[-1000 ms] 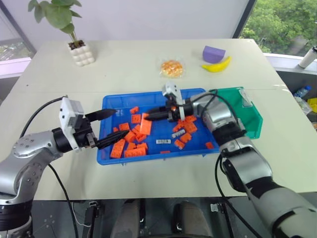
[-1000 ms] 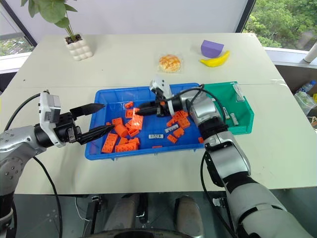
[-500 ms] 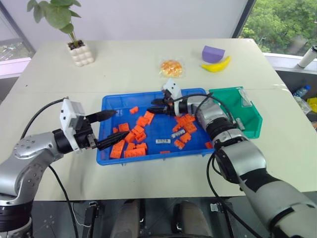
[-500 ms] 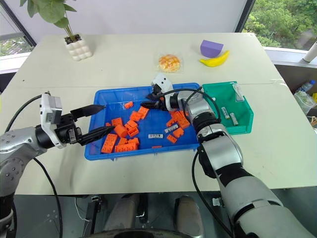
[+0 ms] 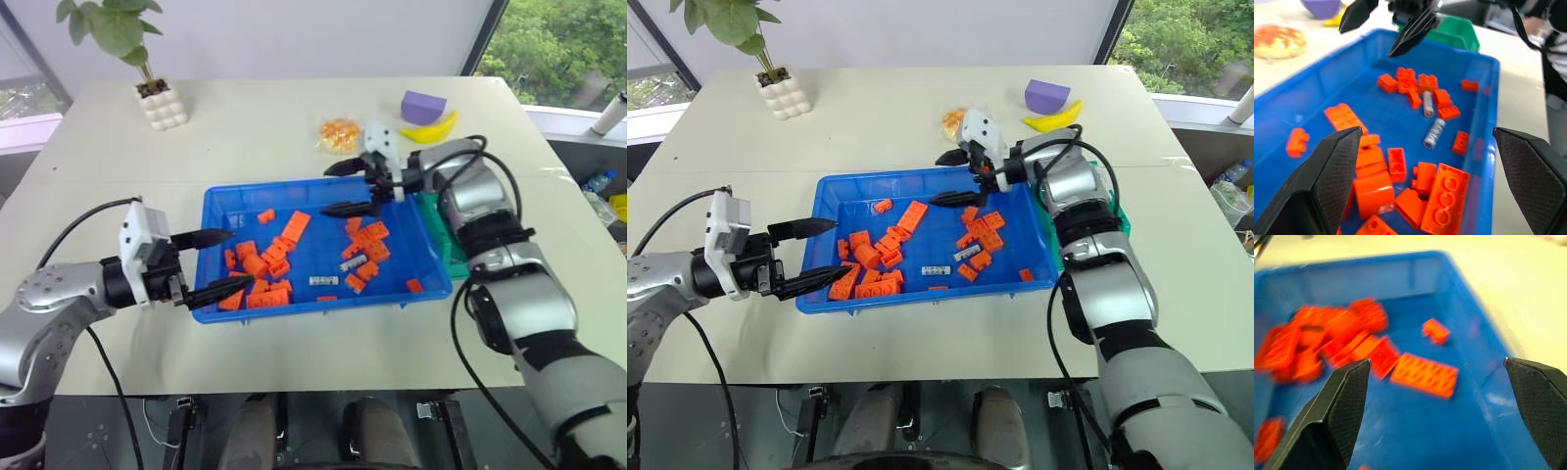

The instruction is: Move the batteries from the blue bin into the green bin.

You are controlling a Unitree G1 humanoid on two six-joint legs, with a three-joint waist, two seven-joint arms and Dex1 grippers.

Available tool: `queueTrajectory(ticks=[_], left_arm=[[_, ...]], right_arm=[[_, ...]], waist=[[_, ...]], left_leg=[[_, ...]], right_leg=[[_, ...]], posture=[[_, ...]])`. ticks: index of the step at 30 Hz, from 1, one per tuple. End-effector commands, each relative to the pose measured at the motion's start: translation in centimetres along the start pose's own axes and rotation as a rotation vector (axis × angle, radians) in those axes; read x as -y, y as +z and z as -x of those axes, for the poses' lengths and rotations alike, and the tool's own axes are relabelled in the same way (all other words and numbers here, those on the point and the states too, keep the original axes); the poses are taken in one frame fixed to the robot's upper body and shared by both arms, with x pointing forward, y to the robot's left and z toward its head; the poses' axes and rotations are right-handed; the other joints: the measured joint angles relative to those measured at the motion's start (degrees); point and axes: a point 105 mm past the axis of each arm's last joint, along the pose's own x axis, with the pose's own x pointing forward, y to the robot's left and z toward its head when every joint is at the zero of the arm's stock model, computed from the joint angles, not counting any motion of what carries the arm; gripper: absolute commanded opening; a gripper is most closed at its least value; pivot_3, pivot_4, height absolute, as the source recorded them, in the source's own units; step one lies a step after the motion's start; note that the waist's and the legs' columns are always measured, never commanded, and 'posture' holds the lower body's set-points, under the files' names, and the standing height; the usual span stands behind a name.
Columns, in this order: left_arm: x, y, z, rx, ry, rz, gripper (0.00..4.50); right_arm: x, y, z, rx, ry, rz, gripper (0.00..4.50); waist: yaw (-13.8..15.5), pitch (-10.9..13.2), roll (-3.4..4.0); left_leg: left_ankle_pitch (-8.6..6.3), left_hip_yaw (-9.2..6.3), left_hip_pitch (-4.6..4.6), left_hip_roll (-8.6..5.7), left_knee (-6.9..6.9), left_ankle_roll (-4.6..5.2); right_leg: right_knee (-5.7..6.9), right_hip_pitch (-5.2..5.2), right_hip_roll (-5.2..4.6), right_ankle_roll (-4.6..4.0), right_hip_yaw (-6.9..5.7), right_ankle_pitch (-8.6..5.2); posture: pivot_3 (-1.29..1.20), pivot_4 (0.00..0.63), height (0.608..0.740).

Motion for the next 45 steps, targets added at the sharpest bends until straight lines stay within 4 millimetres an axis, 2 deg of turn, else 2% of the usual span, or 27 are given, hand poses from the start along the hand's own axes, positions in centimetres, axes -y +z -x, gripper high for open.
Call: queueTrajectory(ticks=[1,9,17,24,27,34,38,41,45], left_arm=[[0.0,0.6,-0.1,0.005,-0.011,-0.052,4.50],[0.1,0.5,-0.4,-0.008,-0.024,-0.075,4.50],[0.0,0.8,-0.4,-0.012,-0.020,-0.094,4.50],[-0.1,1.1,-0.5,0.002,-0.008,-0.100,4.50],[-0.1,1.2,-0.5,0.008,-0.001,-0.101,4.50],[-0.2,1.3,-0.4,0.013,0.012,-0.102,4.50],[-0.2,1.3,-0.4,0.016,0.014,-0.102,4.50],[-0.3,1.3,-0.5,0.018,0.009,-0.099,4.50],[-0.2,1.3,-0.7,0.028,-0.017,-0.088,4.50]], right_arm=[[-1.8,0.2,0.2,-0.027,0.063,0.074,4.47],[-5.1,-1.6,-1.2,-0.063,0.118,0.074,4.47],[-6.5,-3.2,-3.2,-0.117,0.164,0.092,4.47],[-6.7,-5.1,-4.6,-0.204,0.206,0.137,4.47],[-6.9,-5.6,-4.8,-0.223,0.230,0.144,3.61],[-6.6,-5.4,-4.9,-0.224,0.234,0.165,0.06],[-6.2,-4.7,-5.0,-0.203,0.210,0.181,0.06],[-5.6,-3.2,-5.1,-0.164,0.178,0.200,0.06],[-3.5,1.7,-4.3,-0.047,0.089,0.199,0.06]], waist=[[0.0,0.0,0.01],[0.1,0.0,0.00],[0.2,0.0,0.00],[0.2,0.0,0.00],[0.2,0.0,-0.01],[0.2,0.0,-0.01],[0.2,0.0,-0.01],[0.2,0.0,-0.01],[0.2,0.0,0.01]], left_leg=[[0.00,0.00,0.00,0.00,0.00,0.00],[0.00,0.01,0.00,0.01,0.02,0.00],[0.00,0.01,0.00,0.00,0.05,0.00],[0.00,0.00,0.00,0.00,0.05,0.00],[0.00,0.00,0.00,0.00,0.06,0.00],[0.01,-0.03,0.00,0.01,0.09,0.00],[0.01,-0.03,0.00,0.00,0.09,0.00],[0.01,-0.03,0.00,0.01,0.09,0.00],[0.01,-0.01,0.00,0.01,0.09,-0.01]], right_leg=[[0.01,0.00,0.00,0.00,0.00,0.00],[0.01,0.00,0.00,0.00,0.00,0.00],[0.00,0.02,-0.01,0.00,0.00,0.00],[0.00,0.02,0.00,0.00,-0.01,0.00],[0.00,0.03,-0.01,0.00,0.00,0.00],[0.01,0.04,0.01,0.00,-0.01,0.00],[0.00,0.05,0.01,0.00,-0.01,0.00],[0.01,0.04,0.01,0.00,-0.01,0.00],[0.02,0.03,0.01,0.00,-0.01,0.00]], posture=[[0.00,0.150,0.739],[0.00,0.150,0.739],[0.00,0.150,0.739],[0.00,0.150,0.739],[0.00,0.150,0.739],[0.00,0.150,0.739],[0.00,0.150,0.739],[0.00,0.150,0.739],[0.00,0.150,0.739]])
